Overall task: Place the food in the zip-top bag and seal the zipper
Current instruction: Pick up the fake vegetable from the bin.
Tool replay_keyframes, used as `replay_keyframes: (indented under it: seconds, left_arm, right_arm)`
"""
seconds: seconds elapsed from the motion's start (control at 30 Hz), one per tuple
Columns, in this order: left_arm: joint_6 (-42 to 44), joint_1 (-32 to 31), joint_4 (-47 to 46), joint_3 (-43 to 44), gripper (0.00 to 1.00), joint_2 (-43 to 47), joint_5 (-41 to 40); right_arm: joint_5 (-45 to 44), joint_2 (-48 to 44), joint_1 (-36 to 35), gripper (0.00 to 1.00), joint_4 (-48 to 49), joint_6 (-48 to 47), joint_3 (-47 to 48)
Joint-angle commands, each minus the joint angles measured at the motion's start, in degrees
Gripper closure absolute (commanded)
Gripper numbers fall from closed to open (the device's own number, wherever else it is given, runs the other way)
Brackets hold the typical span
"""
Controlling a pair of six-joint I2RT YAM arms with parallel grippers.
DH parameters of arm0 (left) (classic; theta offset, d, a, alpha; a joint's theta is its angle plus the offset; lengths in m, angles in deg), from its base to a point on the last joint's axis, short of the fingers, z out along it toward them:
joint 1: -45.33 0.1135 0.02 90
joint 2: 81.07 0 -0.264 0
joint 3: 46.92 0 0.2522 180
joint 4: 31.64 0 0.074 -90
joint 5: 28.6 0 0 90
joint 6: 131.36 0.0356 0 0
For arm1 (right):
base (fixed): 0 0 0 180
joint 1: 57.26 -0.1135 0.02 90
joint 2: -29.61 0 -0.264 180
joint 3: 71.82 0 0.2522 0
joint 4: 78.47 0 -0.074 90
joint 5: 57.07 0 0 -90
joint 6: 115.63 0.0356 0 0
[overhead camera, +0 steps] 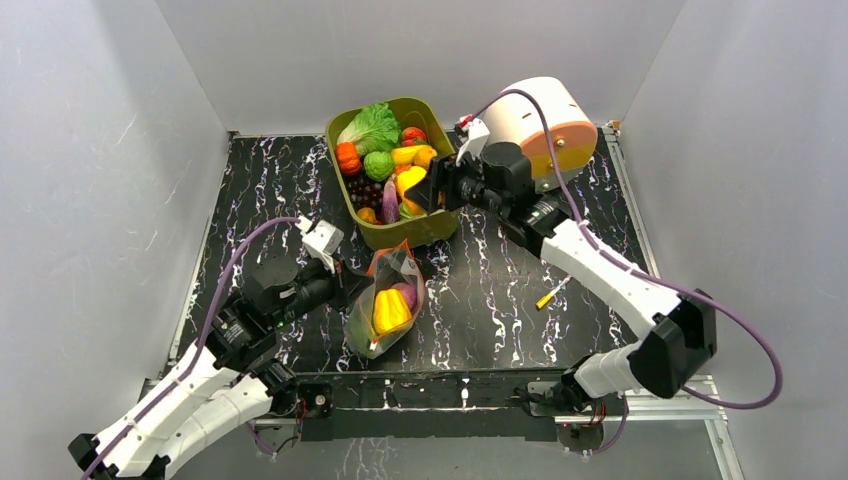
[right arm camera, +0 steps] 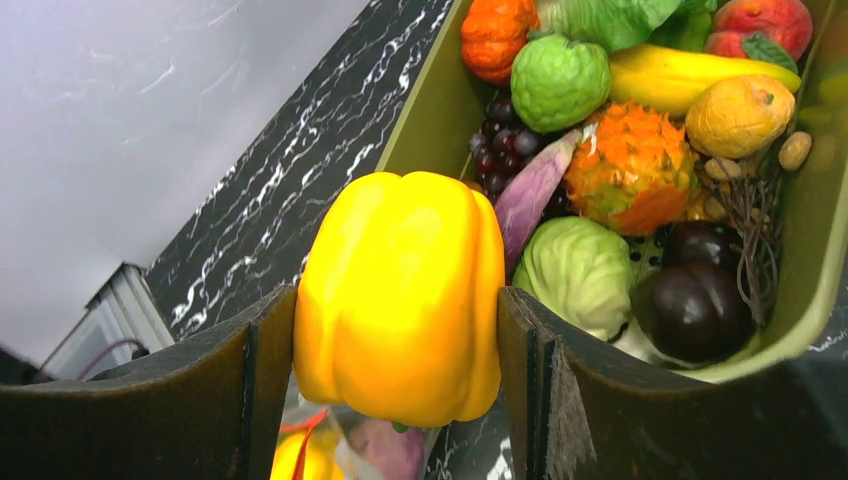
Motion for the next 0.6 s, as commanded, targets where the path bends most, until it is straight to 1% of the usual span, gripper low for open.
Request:
replay_keyframes:
  seconds: [0.0,0.17,0.33,0.43,0.57]
  left_arm:
    - [-1.58,-0.15,-0.82,2.94,1.00,-1.68,1.39]
    - [-2.84,-0.15,-2.05,2.91,1.00,-2.52,1.96]
    - [-3.93,-0.15,-2.69,3.51,1.00,-3.21,1.03]
    - [-4.85,-0.13,-3.16,3.66,1.00,-3.77,0.77]
    - [-6.04,-0.15,-4.38,3.71,1.00,-4.54,0.75]
  right_arm:
    - [3.77,-6.51,0.05,0.68,-1.99,-3.62,-2.67]
    - [8.06,-12.24,-0.02,0.68,-4.37,-4.14,-5.93]
    - [12.31,-15.08,-0.28,0.68,-7.46,-2.32,-6.80]
    - [13.71,-16.96,-0.85,0.68,-6.69,0.54,-8.54]
    - [13.41,-17.94,-1.53,0.68,-7.08,1.92,-9.54]
